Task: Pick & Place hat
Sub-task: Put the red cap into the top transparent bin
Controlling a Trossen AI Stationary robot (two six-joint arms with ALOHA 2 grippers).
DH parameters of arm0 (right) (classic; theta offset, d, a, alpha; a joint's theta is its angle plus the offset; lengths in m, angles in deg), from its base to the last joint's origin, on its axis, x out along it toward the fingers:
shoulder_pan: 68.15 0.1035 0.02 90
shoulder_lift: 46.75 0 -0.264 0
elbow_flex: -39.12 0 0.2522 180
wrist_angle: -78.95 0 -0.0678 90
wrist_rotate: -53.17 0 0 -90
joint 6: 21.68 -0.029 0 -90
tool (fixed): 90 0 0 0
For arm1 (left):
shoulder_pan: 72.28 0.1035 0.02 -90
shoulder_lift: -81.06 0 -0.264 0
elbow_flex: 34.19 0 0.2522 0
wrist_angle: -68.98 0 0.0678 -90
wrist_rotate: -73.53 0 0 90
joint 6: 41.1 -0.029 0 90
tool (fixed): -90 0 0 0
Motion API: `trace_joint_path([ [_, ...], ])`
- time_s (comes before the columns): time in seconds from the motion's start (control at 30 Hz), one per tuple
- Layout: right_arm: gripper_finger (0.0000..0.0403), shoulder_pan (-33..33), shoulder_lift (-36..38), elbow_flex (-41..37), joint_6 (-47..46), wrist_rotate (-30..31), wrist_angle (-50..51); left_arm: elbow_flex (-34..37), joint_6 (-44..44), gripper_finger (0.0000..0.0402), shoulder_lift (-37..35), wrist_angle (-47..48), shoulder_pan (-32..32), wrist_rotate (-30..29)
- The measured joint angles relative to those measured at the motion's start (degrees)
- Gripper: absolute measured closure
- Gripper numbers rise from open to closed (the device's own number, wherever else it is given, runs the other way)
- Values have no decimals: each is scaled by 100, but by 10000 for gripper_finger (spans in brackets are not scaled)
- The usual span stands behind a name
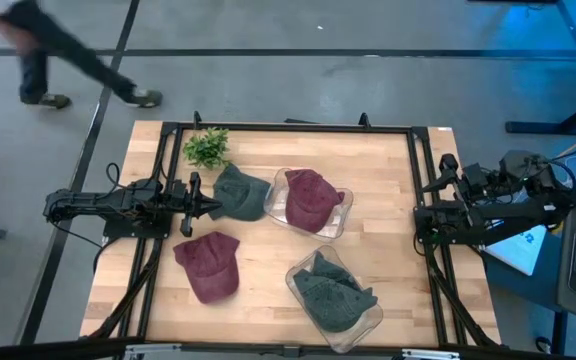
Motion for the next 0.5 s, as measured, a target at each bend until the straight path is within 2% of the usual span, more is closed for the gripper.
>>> trace_joint_path([
  [0.27,189,-1,711,-591,-35,0,-174,0,0,390,1,0,0,0],
  [0.5,189,1,1162,-661,-29,95,-294,1,0,391,1,0,2,0],
])
